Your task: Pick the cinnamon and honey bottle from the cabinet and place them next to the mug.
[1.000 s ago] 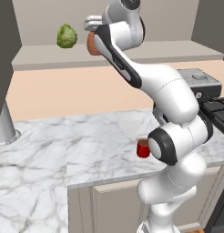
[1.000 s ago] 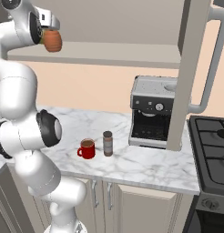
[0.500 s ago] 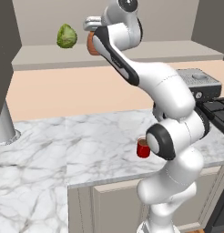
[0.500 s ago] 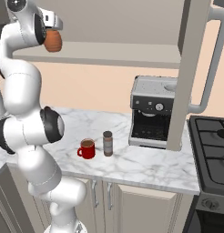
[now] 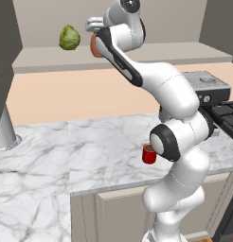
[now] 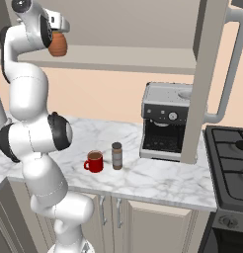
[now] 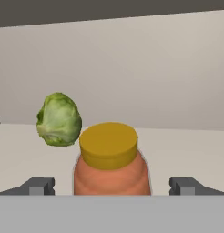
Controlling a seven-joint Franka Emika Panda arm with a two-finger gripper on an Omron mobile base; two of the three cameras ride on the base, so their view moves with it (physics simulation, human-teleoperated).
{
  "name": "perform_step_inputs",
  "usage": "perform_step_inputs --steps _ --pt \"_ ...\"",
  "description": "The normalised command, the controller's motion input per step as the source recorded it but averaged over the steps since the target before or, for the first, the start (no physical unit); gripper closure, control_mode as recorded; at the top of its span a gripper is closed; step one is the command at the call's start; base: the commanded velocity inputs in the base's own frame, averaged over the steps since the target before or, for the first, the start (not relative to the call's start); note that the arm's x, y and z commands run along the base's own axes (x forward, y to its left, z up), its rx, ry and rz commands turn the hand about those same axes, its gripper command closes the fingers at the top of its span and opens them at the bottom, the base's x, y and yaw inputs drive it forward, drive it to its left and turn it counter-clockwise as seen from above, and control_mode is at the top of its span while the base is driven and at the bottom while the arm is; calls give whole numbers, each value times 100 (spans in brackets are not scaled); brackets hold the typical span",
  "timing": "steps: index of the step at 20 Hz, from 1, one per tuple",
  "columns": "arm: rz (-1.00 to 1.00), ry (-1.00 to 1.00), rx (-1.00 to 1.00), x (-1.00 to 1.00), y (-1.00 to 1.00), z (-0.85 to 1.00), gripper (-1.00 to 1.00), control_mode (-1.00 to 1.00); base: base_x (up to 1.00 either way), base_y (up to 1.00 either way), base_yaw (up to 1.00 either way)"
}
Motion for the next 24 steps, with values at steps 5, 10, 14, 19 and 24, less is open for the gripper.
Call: perform_step_inputs --steps 5,10,14,19,24 --pt "0 1 -2 14 15 0 -100 -100 0 0 0" --pt "0 2 -3 29 7 0 -100 -100 0 0 0" --pt "0 1 -3 33 3 0 -100 -100 0 0 0" --pt "0 1 -2 33 0 0 -100 -100 0 0 0" --pt "0 3 0 9 16 0 -100 -100 0 0 0"
